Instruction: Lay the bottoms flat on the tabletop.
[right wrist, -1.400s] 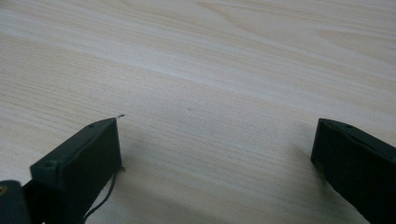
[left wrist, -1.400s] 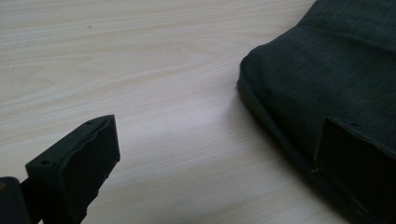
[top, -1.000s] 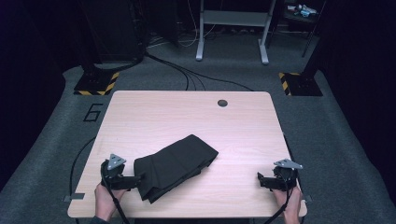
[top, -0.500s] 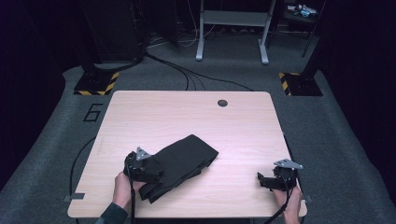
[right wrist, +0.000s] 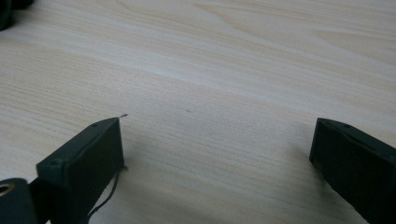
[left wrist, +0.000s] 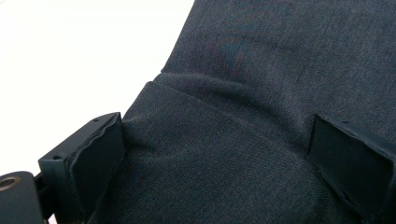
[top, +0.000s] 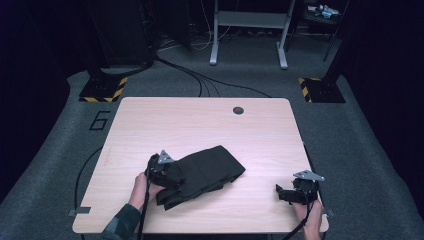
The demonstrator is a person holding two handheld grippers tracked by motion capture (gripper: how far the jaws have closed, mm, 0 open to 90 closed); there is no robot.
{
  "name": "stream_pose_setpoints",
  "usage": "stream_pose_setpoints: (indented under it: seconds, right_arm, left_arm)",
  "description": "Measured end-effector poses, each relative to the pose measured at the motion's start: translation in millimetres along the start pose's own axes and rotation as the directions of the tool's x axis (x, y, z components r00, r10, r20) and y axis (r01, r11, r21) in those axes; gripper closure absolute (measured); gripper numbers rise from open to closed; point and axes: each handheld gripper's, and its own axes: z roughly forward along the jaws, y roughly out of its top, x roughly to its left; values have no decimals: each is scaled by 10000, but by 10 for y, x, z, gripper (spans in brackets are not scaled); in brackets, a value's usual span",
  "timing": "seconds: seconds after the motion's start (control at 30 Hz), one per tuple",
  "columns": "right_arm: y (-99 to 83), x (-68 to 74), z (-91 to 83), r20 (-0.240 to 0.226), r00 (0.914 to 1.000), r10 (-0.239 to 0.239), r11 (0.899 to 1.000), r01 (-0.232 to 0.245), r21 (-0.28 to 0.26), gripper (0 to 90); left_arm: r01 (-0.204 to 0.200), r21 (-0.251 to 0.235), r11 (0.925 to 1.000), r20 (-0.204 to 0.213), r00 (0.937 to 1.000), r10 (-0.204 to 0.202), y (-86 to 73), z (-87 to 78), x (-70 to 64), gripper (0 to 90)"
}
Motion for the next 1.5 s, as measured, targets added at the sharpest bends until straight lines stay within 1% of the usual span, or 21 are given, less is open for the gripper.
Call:
stream_pose_setpoints:
  seconds: [0.17,0.23,0.33,0.37,0.47,0.6,0.63,0.67,0.7,0.77,0.8,0.87,0.93,1.0,1.1,1.23,1.37,1.4,1.43,1.47,1.5]
  right_arm:
    - [1,1,0,19,10000,72,10000,-72,-11,24]
    - [1,-2,0,15,10000,57,10000,-57,-18,25]
    - [0,-5,-2,15,10000,63,10000,-63,-12,27]
    - [0,-5,-2,12,10000,67,10000,-67,-23,27]
    - [0,-9,-1,11,10000,28,10000,-28,-49,28]
    - [0,-8,-1,16,10000,28,10000,-28,-49,28]
    - [0,-8,-1,16,10000,28,10000,-28,-49,28]
    - [-1,-9,-2,16,10000,22,10000,-21,-49,29]
    - [-1,-10,-2,15,10000,9,10000,-9,-49,29]
    - [-1,-9,-1,23,10000,36,10000,-36,-56,31]
    - [-1,-9,-1,23,10000,36,10000,-36,-56,31]
    - [-1,-10,-2,31,10000,41,10000,-41,-74,32]
    - [-2,-12,-3,24,10000,36,10000,-36,-74,33]
    - [-2,-14,-3,15,10000,35,10000,-35,-77,33]
    - [-3,-16,-4,2,10000,18,10000,-18,-76,33]
    - [-3,-18,-4,-11,10000,44,10000,-44,-87,33]
    - [-3,-19,-5,-21,10000,47,9999,-48,-91,33]
    - [-3,-19,-5,-19,10000,50,10000,-50,-86,33]
    - [-3,-20,-5,-17,10000,42,9999,-42,-91,34]
    - [-4,-19,-4,-23,10000,55,9999,-55,-101,34]
    - [-4,-19,-4,-11,10000,49,9999,-49,-103,35]
  left_arm:
    - [-376,-22,9993,447,9983,377,113,99,-29,38]
    - [-672,27,9977,733,9951,668,209,171,-49,38]
    - [-657,36,9978,780,9948,652,258,199,-49,29]
    - [-475,-2,9989,862,9952,473,322,190,-38,16]
    - [-323,-336,9989,731,9967,347,427,56,-75,0]
    - [-684,-806,9944,622,9953,736,579,-124,-307,0]
    - [-684,-806,9944,622,9953,736,579,-124,-307,0]
    - [-915,-833,9923,888,9911,988,662,-156,-447,0]
    - [-1086,-903,9900,814,9899,1160,699,-155,-533,0]
    - [-1341,-932,9866,1022,9844,1434,767,-119,-699,0]
    - [-1341,-932,9866,1022,9844,1434,767,-119,-699,0]
    - [-2000,-701,9773,1149,9715,2071,847,-19,-939,0]
    - [-2246,-506,9731,1070,9675,2289,888,55,-1076,0]
    - [-2601,-305,9651,891,9610,2618,927,110,-1207,0]
    - [-2959,13,9552,889,9515,2947,982,212,-1343,4]
    - [-3012,463,9524,985,9502,2957,997,378,-1395,58]
    - [-3016,835,9498,993,9509,2932,973,472,-1401,172]
    - [-3129,1083,9436,864,9485,3046,949,519,-1402,227]
    - [-3142,1180,9420,923,9480,3047,940,530,-1395,245]
    - [-3075,1151,9446,1001,9496,2969,930,543,-1386,255]
    - [-3149,1183,9417,1064,9469,3033,922,548,-1379,271]
